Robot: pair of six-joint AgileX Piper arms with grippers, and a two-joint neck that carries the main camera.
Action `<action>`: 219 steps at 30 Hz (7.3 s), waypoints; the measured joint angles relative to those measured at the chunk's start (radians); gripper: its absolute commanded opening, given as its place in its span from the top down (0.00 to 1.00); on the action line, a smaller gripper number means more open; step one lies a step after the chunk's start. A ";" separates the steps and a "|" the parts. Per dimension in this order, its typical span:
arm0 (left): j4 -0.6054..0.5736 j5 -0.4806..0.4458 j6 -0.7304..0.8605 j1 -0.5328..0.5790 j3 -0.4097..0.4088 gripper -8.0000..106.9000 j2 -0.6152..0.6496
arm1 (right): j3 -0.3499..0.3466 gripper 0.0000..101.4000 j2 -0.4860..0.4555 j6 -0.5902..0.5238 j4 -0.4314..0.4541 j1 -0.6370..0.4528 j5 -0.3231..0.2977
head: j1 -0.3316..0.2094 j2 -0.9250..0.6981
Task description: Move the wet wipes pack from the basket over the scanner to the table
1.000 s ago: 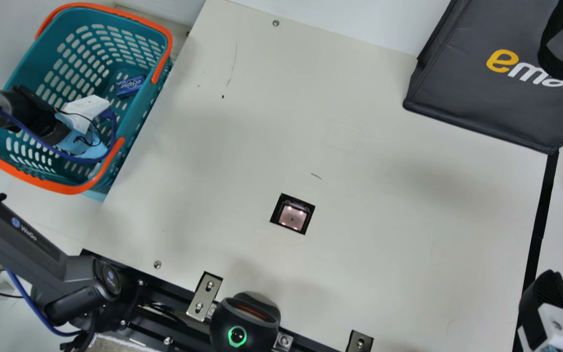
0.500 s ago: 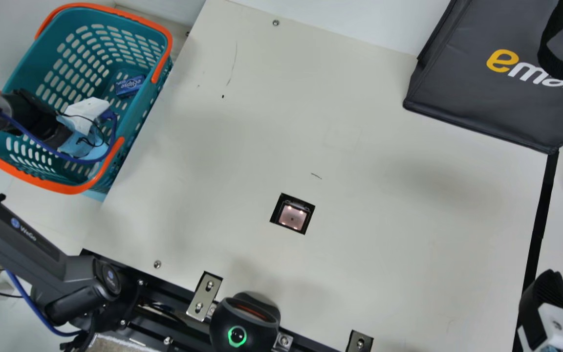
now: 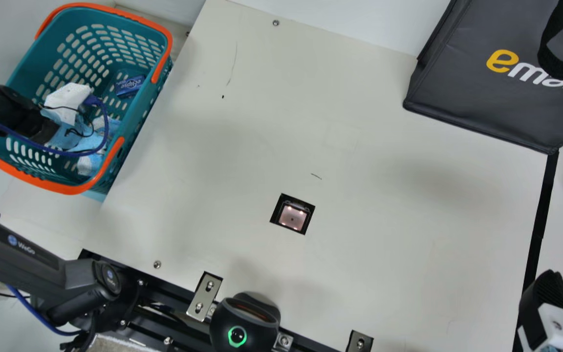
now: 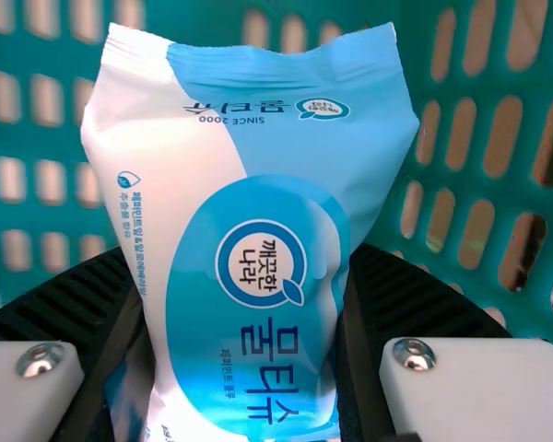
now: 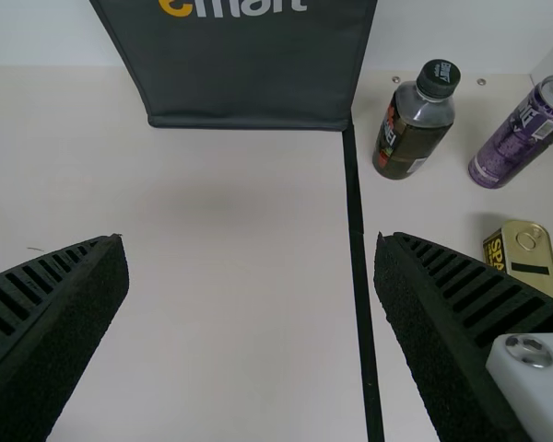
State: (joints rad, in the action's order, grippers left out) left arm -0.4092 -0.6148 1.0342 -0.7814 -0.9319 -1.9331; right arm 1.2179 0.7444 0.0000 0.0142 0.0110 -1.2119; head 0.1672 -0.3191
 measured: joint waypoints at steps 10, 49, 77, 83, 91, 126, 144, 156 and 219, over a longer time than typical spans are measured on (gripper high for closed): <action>0.090 0.193 -0.097 0.054 0.079 1.00 0.176 | 0.000 0.06 0.000 0.000 0.000 0.000 0.000 | 0.002 0.000; 0.156 -0.337 -0.590 0.215 -0.244 1.00 0.532 | 0.000 0.06 0.000 0.000 0.000 0.000 0.000 | 0.000 0.000; 0.409 -0.509 -1.220 0.927 -0.229 1.00 0.621 | 0.000 0.06 0.000 0.000 0.000 0.000 0.001 | 0.000 0.000; 0.418 -0.530 -1.369 1.111 -0.239 1.00 0.586 | 0.000 0.06 0.000 0.000 0.000 0.000 0.001 | 0.002 0.000; 0.431 -0.552 -1.558 1.329 -0.273 1.00 0.512 | 0.000 0.06 0.000 0.000 0.000 0.000 0.001 | 0.002 0.000; 0.381 -0.400 -1.832 1.601 -0.269 0.91 0.215 | 0.000 0.06 0.000 0.000 0.000 0.000 -0.001 | 0.002 0.000; 0.391 -0.314 -1.847 1.599 -0.224 0.39 0.182 | 0.000 0.06 0.000 0.000 0.000 0.000 -0.001 | 0.000 0.000; 0.377 -0.302 -1.807 1.576 -0.200 0.15 0.240 | 0.000 0.06 0.000 0.000 0.000 0.000 -0.001 | 0.002 0.000; 0.358 -0.418 -1.407 1.285 -0.155 0.15 0.682 | 0.000 0.06 0.000 0.000 0.000 0.000 -0.001 | 0.002 0.347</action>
State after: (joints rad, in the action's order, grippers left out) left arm -0.0507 -1.0332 -0.3733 0.5034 -1.0869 -1.2515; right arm 1.2179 0.7444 0.0000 0.0142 0.0110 -1.2127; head 0.1687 0.0276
